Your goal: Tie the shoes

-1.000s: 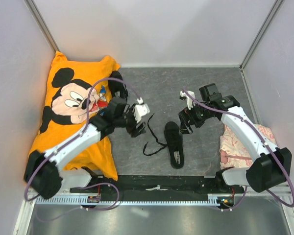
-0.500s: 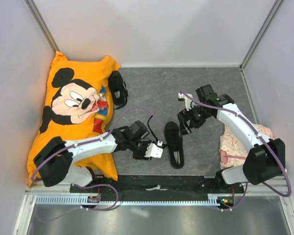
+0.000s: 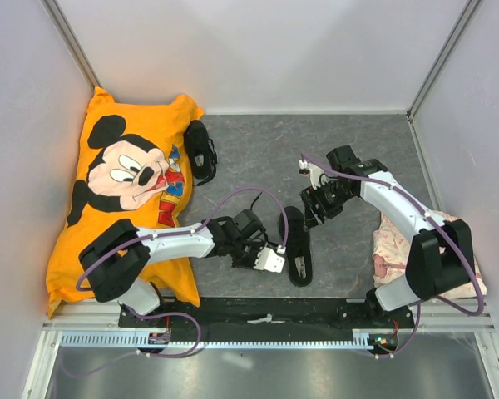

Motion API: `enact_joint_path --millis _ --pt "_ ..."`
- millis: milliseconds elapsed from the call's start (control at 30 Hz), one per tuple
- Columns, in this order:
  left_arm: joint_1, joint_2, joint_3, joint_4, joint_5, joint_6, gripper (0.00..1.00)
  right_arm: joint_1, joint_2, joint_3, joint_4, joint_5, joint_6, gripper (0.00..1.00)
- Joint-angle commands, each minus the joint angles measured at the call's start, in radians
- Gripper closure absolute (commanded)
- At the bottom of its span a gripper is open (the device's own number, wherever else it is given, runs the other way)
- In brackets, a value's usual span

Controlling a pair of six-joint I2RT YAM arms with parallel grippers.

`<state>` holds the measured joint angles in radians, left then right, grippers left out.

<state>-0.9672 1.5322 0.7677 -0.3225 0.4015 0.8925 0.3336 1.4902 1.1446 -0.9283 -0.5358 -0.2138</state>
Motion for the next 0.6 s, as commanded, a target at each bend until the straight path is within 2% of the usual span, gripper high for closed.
enact_joint_path --millis 0,67,167,200,233,433,567 --pt "-0.007 0.034 0.035 0.028 -0.036 0.037 0.71 -0.002 0.044 -0.005 0.035 -0.055 -0.009 0.38" --pt "-0.008 0.036 0.042 0.017 -0.026 0.031 0.76 -0.002 0.056 0.001 0.034 -0.082 -0.015 0.4" --pt "-0.011 0.025 0.053 0.002 0.005 0.017 0.89 -0.002 0.074 0.004 0.037 -0.111 -0.018 0.43" --pt "-0.01 0.019 0.054 0.003 0.016 0.008 0.96 -0.002 0.085 0.003 0.036 -0.131 -0.018 0.44" --pt "-0.01 0.01 0.056 0.003 0.035 -0.015 0.98 -0.001 0.09 -0.006 0.039 -0.139 -0.018 0.44" --pt "-0.011 -0.061 0.091 0.039 0.12 -0.157 0.98 -0.002 0.133 -0.034 0.055 -0.193 -0.021 0.5" --pt "-0.011 -0.092 0.105 0.066 0.138 -0.219 0.98 -0.001 0.154 -0.037 0.068 -0.21 -0.018 0.5"
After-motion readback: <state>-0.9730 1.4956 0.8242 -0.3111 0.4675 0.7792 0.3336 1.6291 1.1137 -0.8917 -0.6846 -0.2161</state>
